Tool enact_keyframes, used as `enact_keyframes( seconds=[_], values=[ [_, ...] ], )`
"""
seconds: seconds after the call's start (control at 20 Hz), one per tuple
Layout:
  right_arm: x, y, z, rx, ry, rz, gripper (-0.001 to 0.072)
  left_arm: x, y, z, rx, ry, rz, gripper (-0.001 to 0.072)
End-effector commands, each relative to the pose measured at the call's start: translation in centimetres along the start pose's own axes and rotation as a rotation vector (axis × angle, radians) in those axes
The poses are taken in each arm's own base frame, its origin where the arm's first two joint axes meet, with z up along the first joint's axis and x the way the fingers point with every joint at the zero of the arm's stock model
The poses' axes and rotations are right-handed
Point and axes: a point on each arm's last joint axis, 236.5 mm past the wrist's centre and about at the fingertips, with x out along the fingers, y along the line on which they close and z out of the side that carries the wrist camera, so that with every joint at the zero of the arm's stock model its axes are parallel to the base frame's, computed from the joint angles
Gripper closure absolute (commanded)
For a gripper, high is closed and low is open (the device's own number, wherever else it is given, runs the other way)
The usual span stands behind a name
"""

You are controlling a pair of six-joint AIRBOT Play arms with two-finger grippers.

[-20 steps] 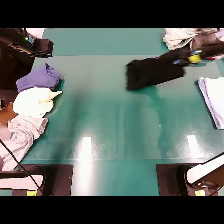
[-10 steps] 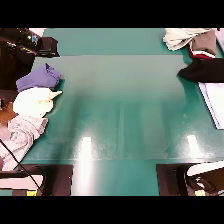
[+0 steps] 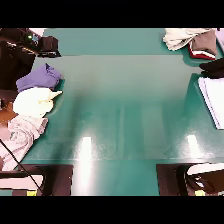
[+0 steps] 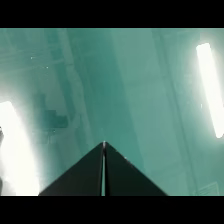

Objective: Fold the shirts.

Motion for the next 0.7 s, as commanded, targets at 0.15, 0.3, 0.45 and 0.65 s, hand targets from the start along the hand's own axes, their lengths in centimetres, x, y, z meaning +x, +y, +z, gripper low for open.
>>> enact_keyframes(
  seconds=[0.15, 0.3, 0.45, 0.65],
  values=[
    [-3.4, -1.0, -3.0, -0.049, 0.14, -0.138, 0.0693, 0.0, 0.0, -0.4, 0.006, 0.016, -0.002, 0.0687],
    [-5.3, -4.5, -7.2, 0.011, 0.322, -0.303, 0.0692, 0.0, 0.0, -0.6, 0.033, 0.026, -0.002, 0.0687],
    [-8.1, -7.4, -10.5, 0.093, 0.466, -0.472, 0.0691, 0.0, 0.0, -0.6, 0.059, 0.027, -0.002, 0.0687],
    [-11.4, -9.7, -13.1, 0.153, 0.592, -0.633, 0.0681, 0.0, 0.0, -0.6, 0.06, 0.026, -0.002, 0.0687]
  ],
)
